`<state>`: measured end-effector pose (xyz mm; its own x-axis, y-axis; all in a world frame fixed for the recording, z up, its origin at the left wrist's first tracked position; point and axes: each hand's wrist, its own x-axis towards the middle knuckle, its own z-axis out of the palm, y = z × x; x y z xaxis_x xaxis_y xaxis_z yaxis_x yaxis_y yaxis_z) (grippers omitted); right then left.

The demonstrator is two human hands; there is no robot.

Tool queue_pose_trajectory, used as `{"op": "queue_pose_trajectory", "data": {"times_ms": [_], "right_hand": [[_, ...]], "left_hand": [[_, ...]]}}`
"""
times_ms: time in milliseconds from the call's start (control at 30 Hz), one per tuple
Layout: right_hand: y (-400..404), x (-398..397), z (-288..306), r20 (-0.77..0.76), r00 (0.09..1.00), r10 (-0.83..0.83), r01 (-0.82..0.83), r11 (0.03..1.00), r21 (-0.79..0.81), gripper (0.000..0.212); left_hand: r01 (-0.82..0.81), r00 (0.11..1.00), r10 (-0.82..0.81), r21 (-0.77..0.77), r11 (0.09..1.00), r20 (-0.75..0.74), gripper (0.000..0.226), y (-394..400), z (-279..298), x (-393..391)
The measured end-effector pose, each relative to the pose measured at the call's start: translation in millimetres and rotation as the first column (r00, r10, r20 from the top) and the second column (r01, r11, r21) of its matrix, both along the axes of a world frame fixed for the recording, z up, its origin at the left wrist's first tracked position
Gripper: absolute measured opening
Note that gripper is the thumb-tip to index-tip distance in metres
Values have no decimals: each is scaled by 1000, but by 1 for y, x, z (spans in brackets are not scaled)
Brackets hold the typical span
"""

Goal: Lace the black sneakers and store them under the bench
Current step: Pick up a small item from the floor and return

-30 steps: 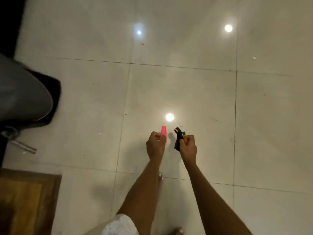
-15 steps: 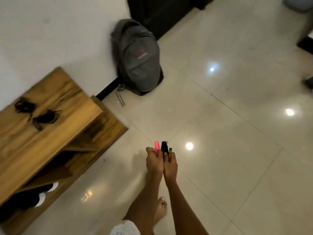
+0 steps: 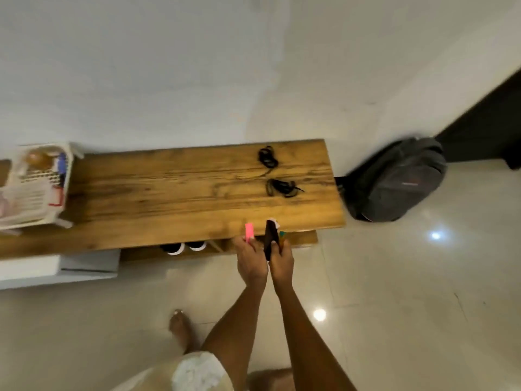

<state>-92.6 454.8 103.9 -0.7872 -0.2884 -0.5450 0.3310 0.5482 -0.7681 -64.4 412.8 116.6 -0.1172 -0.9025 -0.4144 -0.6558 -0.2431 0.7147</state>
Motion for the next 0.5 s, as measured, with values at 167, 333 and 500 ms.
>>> {"op": "queue_pose_trajectory", "data": {"times_ms": [167,333,500], "right_hand": [[-141,56,35,-14,996,92,-93,993,-71,12],[-260,112,49,-47,957,287,-291,951,-104,8],[-356,147,53,-143,866,480,-485,874,-4,14]], "left_hand": [[-84,994,86,33,996,-69,18,-148,34,60],[-165,984,164,0,986,-71,21,-264,44,131],[-281,959,276,-78,957,-70,15,-352,59,191]]}}
